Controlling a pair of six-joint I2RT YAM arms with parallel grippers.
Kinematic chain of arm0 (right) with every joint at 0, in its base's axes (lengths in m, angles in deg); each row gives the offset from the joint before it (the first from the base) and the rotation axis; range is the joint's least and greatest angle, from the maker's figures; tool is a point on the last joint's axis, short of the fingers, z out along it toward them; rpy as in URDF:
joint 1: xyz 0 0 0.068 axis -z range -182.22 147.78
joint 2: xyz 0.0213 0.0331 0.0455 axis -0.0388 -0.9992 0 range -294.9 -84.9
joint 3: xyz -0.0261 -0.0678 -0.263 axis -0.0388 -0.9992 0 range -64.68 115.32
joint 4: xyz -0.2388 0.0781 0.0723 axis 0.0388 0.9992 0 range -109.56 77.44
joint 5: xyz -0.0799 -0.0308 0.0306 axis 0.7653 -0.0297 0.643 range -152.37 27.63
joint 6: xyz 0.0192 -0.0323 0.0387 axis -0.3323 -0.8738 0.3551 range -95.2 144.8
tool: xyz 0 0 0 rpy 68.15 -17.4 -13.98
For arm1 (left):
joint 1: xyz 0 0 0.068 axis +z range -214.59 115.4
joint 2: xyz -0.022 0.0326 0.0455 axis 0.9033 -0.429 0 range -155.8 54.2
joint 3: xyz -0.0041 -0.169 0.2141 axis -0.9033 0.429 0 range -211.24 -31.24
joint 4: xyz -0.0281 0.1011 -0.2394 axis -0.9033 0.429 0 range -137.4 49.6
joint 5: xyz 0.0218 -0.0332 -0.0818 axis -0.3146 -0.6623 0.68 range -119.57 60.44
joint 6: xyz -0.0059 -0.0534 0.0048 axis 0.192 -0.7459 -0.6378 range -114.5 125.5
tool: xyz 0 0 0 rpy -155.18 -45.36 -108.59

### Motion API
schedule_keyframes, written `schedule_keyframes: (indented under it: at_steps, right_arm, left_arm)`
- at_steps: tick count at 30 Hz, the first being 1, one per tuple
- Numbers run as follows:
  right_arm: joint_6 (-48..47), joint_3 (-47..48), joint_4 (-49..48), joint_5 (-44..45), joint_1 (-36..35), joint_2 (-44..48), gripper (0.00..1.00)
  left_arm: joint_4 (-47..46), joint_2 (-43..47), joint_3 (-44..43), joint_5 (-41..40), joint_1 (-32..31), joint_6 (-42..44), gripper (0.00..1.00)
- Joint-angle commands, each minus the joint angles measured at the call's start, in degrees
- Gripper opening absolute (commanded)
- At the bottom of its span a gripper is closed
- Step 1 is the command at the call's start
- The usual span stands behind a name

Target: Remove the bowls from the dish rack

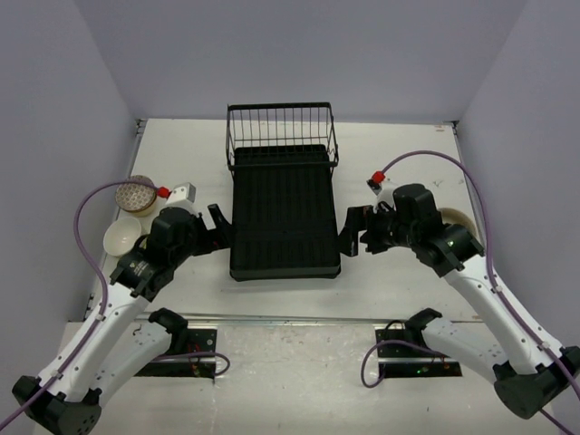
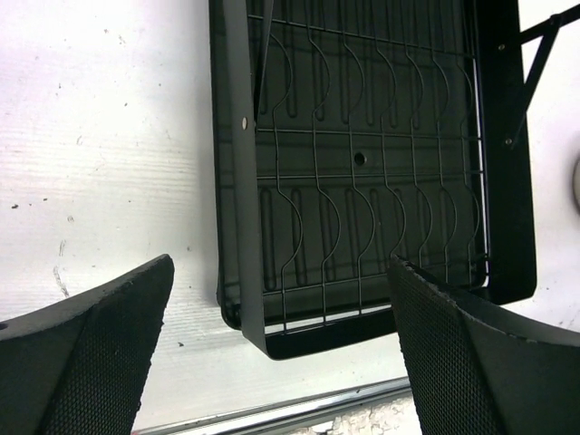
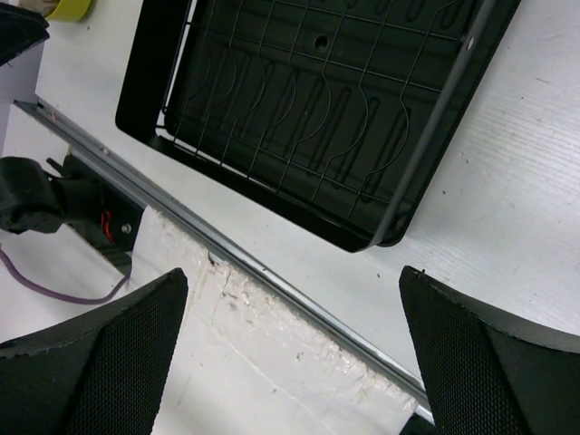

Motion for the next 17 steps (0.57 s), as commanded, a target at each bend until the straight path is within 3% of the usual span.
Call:
schedule_keyframes:
  at_steps: [1, 17]
  right_arm:
    - [1.1, 0.1, 1.8, 2.0, -1.7, 1.4, 0.99]
    - [3.3, 0.5, 1.7, 5.1, -5.4, 4.7, 0.99]
  left_arm:
    - [-0.3, 1.9, -0.2, 1.0, 0.4, 1.1, 1.0]
    - [2.6, 6.3, 0.4, 1.0, 0.4, 1.0, 1.0]
